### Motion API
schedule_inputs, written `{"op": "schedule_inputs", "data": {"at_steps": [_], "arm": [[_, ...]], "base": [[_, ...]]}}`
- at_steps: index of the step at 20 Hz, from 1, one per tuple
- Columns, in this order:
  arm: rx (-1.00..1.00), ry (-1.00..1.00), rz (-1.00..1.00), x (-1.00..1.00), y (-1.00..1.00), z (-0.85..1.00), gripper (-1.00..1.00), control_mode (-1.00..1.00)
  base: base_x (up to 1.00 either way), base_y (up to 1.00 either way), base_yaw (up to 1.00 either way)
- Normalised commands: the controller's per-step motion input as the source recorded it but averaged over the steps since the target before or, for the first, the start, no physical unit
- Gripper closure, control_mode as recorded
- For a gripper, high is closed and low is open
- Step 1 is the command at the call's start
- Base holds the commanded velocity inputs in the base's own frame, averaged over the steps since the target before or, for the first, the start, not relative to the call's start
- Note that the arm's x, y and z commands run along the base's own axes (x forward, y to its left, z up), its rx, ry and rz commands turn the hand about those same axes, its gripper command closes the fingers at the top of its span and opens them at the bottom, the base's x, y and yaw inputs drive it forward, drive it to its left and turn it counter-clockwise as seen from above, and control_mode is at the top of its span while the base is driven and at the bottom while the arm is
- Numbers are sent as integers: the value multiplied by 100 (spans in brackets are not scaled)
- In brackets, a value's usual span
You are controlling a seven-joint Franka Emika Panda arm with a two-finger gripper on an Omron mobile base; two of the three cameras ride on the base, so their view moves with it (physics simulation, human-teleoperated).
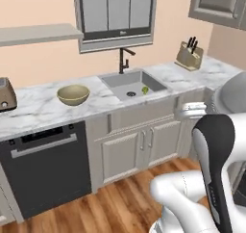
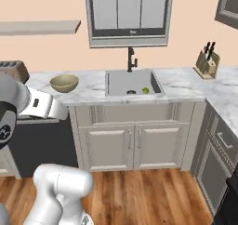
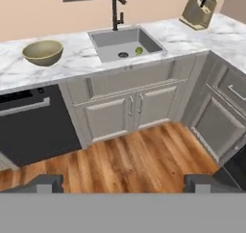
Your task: Clear the mugs and bowl far away from the sink.
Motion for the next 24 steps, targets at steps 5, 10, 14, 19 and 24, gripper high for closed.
{"op": "schedule_inputs", "data": {"at_steps": [5, 10, 14, 19, 24], "arm": [[0, 0, 0, 0, 0, 0, -100, 100], [0, 0, 0, 0, 0, 0, -100, 100], [0, 0, 0, 0, 0, 0, -100, 100], [0, 0, 0, 0, 0, 0, -100, 100], [0, 0, 0, 0, 0, 0, -100, 100]], "base": [[98, 3, 32], [100, 0, 9], [99, -4, 4], [88, 0, 4], [60, -17, 17]]}}
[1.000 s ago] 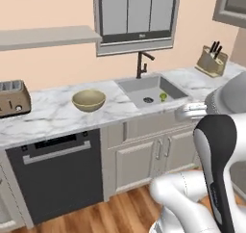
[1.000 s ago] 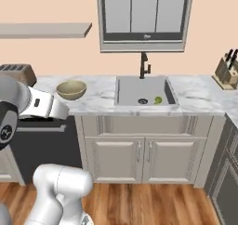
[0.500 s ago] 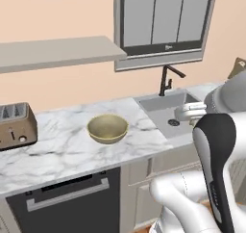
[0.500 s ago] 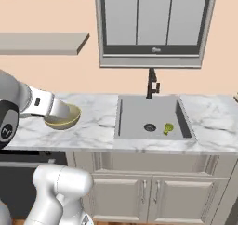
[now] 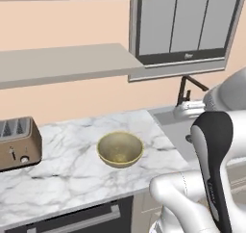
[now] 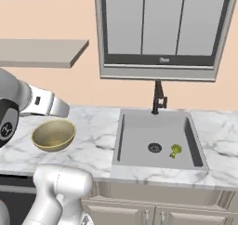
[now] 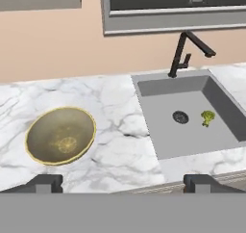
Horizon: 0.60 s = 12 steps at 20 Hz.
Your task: Clear the mugs and bowl far away from the sink.
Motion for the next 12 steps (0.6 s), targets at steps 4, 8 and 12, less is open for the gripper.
{"op": "schedule_inputs", "data": {"at_steps": [4, 8, 12], "arm": [[0, 0, 0, 0, 0, 0, -100, 100], [0, 0, 0, 0, 0, 0, -100, 100], [0, 0, 0, 0, 0, 0, -100, 100]], "base": [[45, -10, 36], [23, -8, 38], [15, -9, 43]]}}
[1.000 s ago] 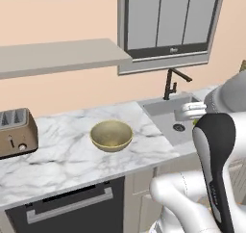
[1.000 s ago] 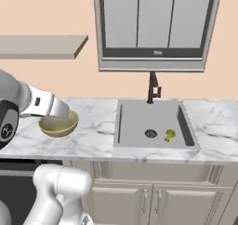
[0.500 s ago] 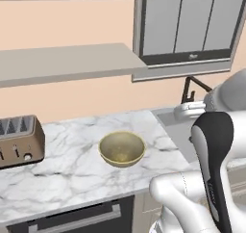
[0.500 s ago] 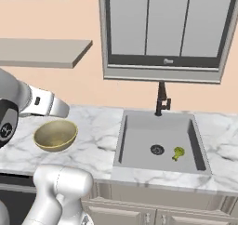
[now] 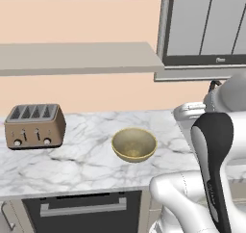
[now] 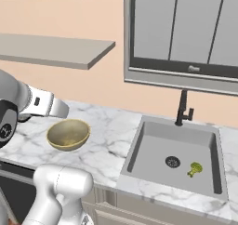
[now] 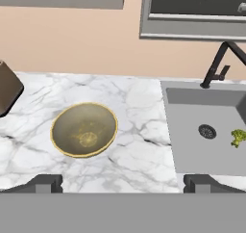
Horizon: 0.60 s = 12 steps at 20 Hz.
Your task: Clear the mugs and bowl far away from the sink.
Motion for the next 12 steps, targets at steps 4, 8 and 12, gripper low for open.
{"op": "schedule_inputs", "data": {"at_steps": [4, 8, 12], "arm": [[0, 0, 0, 0, 0, 0, -100, 100], [0, 0, 0, 0, 0, 0, -100, 100], [0, 0, 0, 0, 0, 0, -100, 100]], "base": [[0, -1, 27], [0, -13, 28], [0, -17, 29]]}}
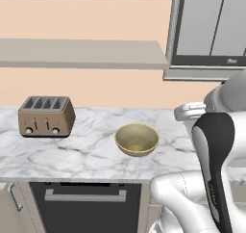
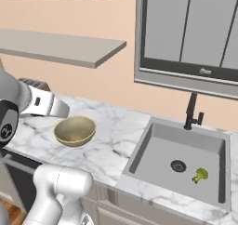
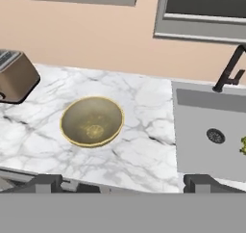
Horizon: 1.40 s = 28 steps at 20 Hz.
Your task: Clear the mugs and bowl far away from the sink.
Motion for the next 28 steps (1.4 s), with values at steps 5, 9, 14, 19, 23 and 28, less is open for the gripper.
{"op": "schedule_inputs", "data": {"at_steps": [5, 9, 14, 19, 23, 28], "arm": [[18, 2, 5, -9, 0, -37, -100, -100], [17, 3, 1, -1, 0, -46, -100, -100], [9, 24, 0, 28, -1, -26, -100, -100], [19, 20, 0, 25, -18, -30, -100, -100], [19, 2, 4, 19, -28, -32, -100, -100], [9, 0, 4, 24, -12, -43, -100, -100]], "base": [[-3, 0, 3], [0, 0, 0], [0, 0, 0], [0, 0, 0], [0, 0, 0], [0, 0, 0]]}}
